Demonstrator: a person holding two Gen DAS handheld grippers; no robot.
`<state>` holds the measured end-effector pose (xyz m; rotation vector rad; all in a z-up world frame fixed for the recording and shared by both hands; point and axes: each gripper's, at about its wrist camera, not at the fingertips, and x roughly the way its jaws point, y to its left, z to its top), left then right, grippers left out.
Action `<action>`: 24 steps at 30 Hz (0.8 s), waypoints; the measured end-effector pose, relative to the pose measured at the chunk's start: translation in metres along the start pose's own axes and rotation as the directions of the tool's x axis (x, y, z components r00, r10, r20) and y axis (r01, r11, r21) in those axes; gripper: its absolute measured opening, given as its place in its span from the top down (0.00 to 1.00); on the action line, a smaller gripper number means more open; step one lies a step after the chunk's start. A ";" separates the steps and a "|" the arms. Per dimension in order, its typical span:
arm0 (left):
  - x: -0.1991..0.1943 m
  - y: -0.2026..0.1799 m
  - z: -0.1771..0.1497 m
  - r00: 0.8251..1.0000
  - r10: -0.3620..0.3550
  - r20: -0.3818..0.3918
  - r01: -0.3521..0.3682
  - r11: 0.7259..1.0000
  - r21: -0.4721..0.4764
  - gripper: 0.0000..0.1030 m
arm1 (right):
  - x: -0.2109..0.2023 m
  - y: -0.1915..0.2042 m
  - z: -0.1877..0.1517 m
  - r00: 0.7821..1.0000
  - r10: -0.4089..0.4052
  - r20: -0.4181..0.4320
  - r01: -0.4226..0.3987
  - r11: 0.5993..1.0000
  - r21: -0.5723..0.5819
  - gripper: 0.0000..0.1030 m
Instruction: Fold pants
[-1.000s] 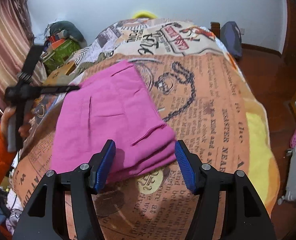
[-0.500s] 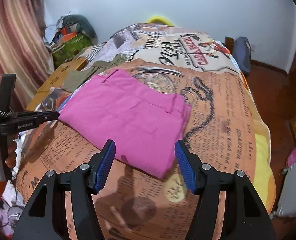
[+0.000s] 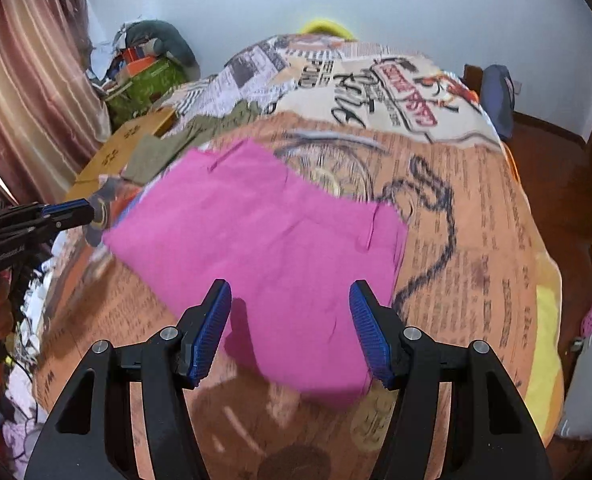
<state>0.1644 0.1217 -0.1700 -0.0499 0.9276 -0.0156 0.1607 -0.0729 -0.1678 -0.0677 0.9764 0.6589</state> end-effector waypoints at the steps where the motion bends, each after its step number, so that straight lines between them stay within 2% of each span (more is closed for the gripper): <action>1: 0.003 -0.005 0.007 1.000 -0.016 0.005 0.016 1.000 0.012 0.81 | 0.001 -0.001 0.005 1.000 0.001 0.007 -0.001 1.000 0.001 0.44; 4: 0.018 -0.020 0.027 0.998 -0.062 0.003 0.061 0.997 0.053 0.78 | 0.008 -0.001 0.018 1.000 0.006 0.017 -0.006 1.000 0.000 0.44; 7: 0.038 -0.034 0.042 0.997 -0.082 -0.002 0.082 0.993 0.085 0.69 | 0.021 -0.002 0.030 1.000 0.011 0.008 -0.011 1.000 -0.010 0.44; 11: 0.074 -0.036 0.058 0.991 -0.123 -0.047 0.126 0.990 0.069 0.69 | 0.041 -0.007 0.038 1.000 0.013 -0.018 -0.013 1.000 -0.011 0.44; 17: 0.122 -0.024 0.059 0.990 -0.057 -0.125 0.067 0.995 0.078 0.68 | 0.066 -0.009 0.039 0.996 0.024 -0.088 -0.026 0.999 -0.025 0.44; 19: 0.124 -0.018 0.052 0.991 -0.056 -0.126 0.066 0.994 0.082 0.58 | 0.069 -0.006 0.035 0.994 0.020 -0.104 -0.025 0.999 -0.041 0.44; 21: 0.118 -0.015 0.046 0.994 -0.025 -0.106 0.037 0.993 0.108 0.51 | 0.066 -0.007 0.033 0.994 0.023 -0.104 -0.028 0.999 -0.046 0.44; 24: 0.107 -0.012 0.038 0.995 -0.015 -0.101 0.027 0.992 0.121 0.49 | 0.057 -0.008 0.028 0.994 0.027 -0.109 -0.031 0.999 -0.036 0.44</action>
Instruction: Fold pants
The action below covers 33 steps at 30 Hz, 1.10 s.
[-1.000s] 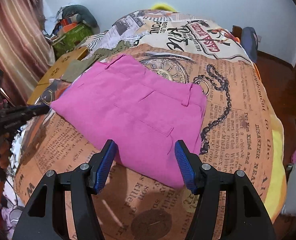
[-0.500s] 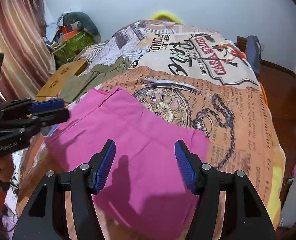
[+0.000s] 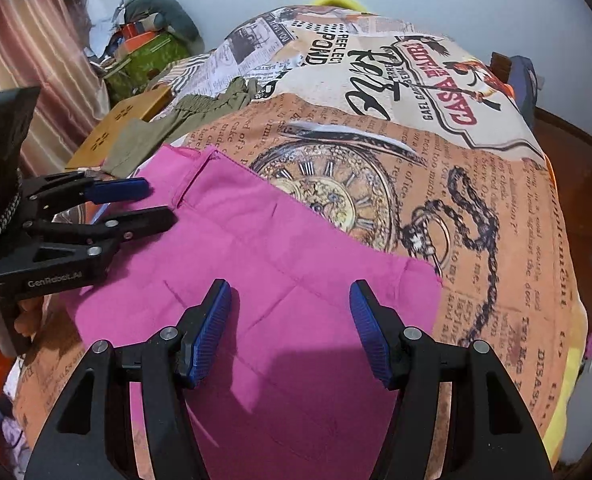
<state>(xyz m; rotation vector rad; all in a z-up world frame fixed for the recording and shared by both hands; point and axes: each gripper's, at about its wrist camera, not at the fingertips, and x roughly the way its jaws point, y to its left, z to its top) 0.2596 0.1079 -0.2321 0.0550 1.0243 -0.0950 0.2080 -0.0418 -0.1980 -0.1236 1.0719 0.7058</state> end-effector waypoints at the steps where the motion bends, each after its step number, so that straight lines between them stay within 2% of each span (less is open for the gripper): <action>1: -0.004 0.000 -0.004 1.000 0.004 0.000 -0.004 1.000 0.005 0.49 | -0.001 0.000 -0.002 1.000 -0.001 0.000 0.001 1.000 0.001 0.44; 4: -0.019 0.000 -0.017 0.999 0.032 0.010 -0.032 0.999 0.022 0.45 | -0.012 0.000 -0.012 1.000 -0.004 0.006 0.004 1.000 0.011 0.44; 8: -0.034 0.000 -0.038 0.998 0.056 0.015 -0.056 0.998 0.024 0.44 | -0.023 -0.007 -0.026 1.000 -0.011 0.009 0.011 0.999 0.050 0.44; 16: -0.051 0.019 -0.069 0.999 0.044 0.003 -0.043 0.995 -0.088 0.44 | -0.043 -0.026 -0.062 0.999 -0.031 0.008 0.030 0.988 0.150 0.41; 20: -0.063 0.019 -0.081 0.996 0.087 0.012 -0.086 0.992 -0.092 0.44 | -0.053 -0.035 -0.071 1.000 -0.020 0.019 0.016 0.981 0.195 0.41; 24: -0.072 0.023 -0.084 0.992 0.123 0.008 -0.122 0.988 -0.095 0.44 | -0.062 -0.039 -0.071 0.997 -0.063 0.038 0.055 0.978 0.200 0.41; 26: -0.077 0.027 -0.081 0.995 0.100 0.017 -0.098 0.988 -0.116 0.43 | -0.066 -0.043 -0.069 0.996 -0.063 0.060 0.049 0.976 0.211 0.41; 30: -0.080 0.034 -0.065 0.998 0.032 0.054 -0.023 0.986 -0.168 0.28 | -0.068 -0.053 -0.063 0.994 -0.056 0.091 0.031 0.968 0.248 0.41; 33: -0.071 0.032 -0.052 0.998 -0.015 0.066 0.026 0.983 -0.180 0.25 | -0.063 -0.055 -0.058 0.994 -0.052 0.093 0.026 0.965 0.261 0.41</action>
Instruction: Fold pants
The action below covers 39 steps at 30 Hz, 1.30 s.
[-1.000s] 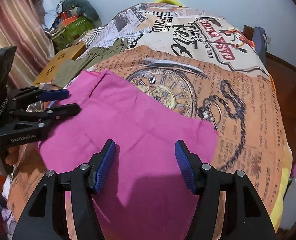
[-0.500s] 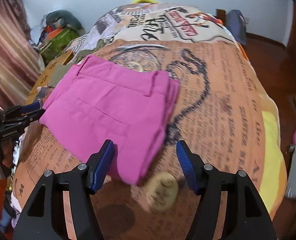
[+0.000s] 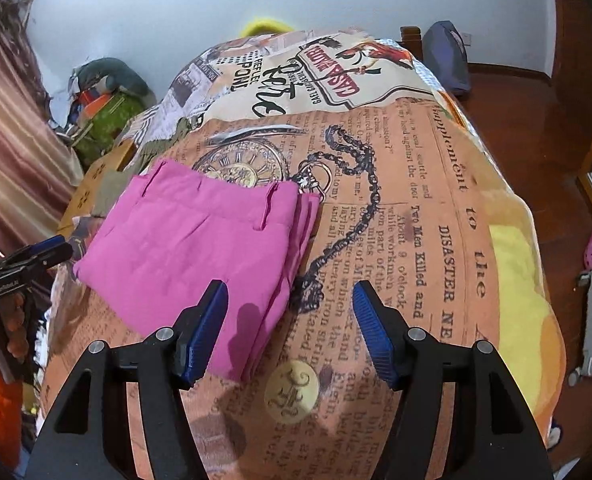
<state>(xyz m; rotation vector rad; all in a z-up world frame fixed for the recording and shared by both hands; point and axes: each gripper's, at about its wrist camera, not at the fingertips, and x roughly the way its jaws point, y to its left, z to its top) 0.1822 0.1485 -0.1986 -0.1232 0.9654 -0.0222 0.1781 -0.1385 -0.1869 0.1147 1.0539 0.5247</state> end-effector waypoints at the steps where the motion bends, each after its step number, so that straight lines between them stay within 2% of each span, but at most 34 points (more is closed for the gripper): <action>1: 0.006 -0.002 0.003 1.000 -0.008 -0.004 0.008 1.000 -0.002 0.25 | 0.001 0.000 -0.001 1.000 0.004 -0.003 -0.004 1.000 0.003 0.41; 7: 0.049 -0.006 0.008 0.995 -0.069 -0.076 0.067 0.997 -0.024 0.25 | 0.026 -0.001 -0.002 0.997 0.044 -0.056 -0.042 0.999 0.028 0.41; 14: 0.061 0.000 0.015 0.989 -0.126 -0.076 0.123 0.991 -0.042 0.25 | 0.047 -0.005 0.002 0.991 0.102 -0.083 -0.097 0.993 0.065 0.39; 23: 0.076 -0.011 0.029 0.986 -0.152 -0.073 0.152 0.988 -0.003 0.27 | 0.062 -0.006 0.015 0.987 0.133 -0.085 -0.129 0.990 0.049 0.38; 26: 0.081 -0.013 0.033 0.984 -0.164 -0.076 0.164 0.986 -0.006 0.34 | 0.065 -0.008 0.019 0.986 0.142 -0.088 -0.138 0.989 0.053 0.42; 30: 0.084 -0.015 0.037 0.979 -0.188 -0.083 0.187 0.982 -0.012 0.48 | 0.067 -0.013 0.022 0.986 0.149 -0.078 -0.144 0.988 0.063 0.51; 32: 0.083 -0.016 0.037 0.975 -0.208 -0.084 0.208 0.978 -0.010 0.58 | 0.066 -0.015 0.024 0.986 0.148 -0.074 -0.144 0.987 0.067 0.57; 34: 0.082 -0.018 0.038 0.975 -0.209 -0.081 0.209 0.978 -0.003 0.64 | 0.065 -0.017 0.026 0.988 0.139 -0.065 -0.135 0.988 0.070 0.69; 35: 0.080 -0.019 0.038 0.975 -0.208 -0.079 0.208 0.978 -0.002 0.66 | 0.064 -0.018 0.026 0.989 0.135 -0.060 -0.131 0.989 0.070 0.71; 39: 0.072 -0.021 0.041 0.977 -0.203 -0.067 0.204 0.979 0.001 0.83 | 0.057 -0.013 0.030 0.992 0.121 -0.044 -0.119 0.992 0.045 0.82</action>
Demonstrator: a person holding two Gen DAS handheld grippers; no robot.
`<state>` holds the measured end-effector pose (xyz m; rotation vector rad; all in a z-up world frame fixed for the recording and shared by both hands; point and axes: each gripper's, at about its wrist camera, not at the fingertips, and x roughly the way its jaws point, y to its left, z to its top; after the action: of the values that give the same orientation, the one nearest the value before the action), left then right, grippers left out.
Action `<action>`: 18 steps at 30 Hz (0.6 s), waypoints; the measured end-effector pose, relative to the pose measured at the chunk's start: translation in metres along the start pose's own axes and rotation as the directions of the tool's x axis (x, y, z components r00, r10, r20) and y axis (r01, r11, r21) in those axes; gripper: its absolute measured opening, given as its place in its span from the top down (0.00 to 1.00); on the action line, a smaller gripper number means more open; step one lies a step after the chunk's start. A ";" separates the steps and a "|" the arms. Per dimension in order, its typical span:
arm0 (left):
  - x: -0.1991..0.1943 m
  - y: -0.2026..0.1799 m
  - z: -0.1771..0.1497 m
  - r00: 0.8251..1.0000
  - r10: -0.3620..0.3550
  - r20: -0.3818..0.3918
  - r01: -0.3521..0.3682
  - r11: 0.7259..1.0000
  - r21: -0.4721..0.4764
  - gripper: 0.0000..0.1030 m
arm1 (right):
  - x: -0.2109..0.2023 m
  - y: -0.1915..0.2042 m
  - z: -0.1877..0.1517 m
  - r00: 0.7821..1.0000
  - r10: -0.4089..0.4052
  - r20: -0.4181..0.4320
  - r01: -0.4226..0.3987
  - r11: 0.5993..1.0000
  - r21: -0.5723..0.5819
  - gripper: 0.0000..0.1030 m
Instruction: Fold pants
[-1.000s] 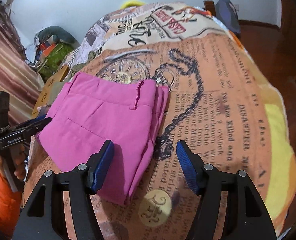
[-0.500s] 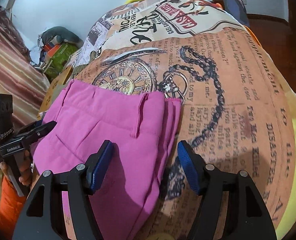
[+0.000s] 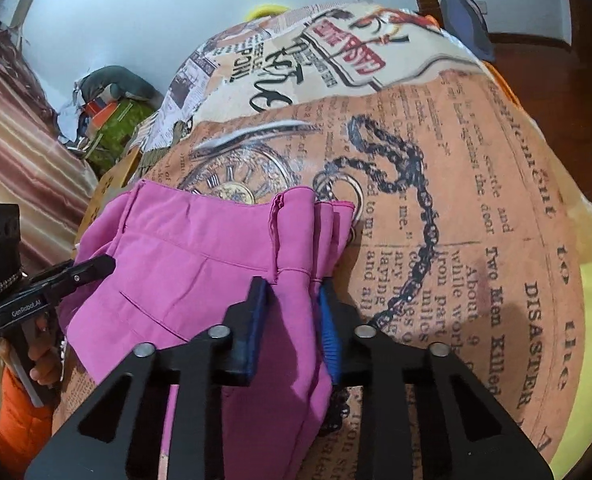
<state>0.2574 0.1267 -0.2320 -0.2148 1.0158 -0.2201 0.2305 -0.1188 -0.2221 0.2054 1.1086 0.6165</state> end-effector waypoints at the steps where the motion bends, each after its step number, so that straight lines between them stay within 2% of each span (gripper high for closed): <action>1: -0.003 -0.001 0.001 1.000 0.003 0.003 -0.003 1.000 0.001 0.85 | -0.001 0.003 0.001 1.000 -0.010 0.004 0.011 1.000 -0.014 0.84; 8: -0.028 -0.006 0.004 0.998 0.034 0.050 -0.033 0.999 -0.006 0.88 | -0.022 0.020 0.012 0.998 -0.008 0.057 0.013 0.997 -0.081 0.87; 18: -0.081 -0.009 0.008 0.984 0.083 0.159 -0.083 0.997 -0.009 0.89 | -0.049 0.065 0.033 0.990 0.023 0.137 0.003 0.982 -0.187 0.87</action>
<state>0.2225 0.1418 -0.1593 -0.1881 0.8644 -0.1239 0.2213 -0.0880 -0.1405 0.0894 0.9103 0.7008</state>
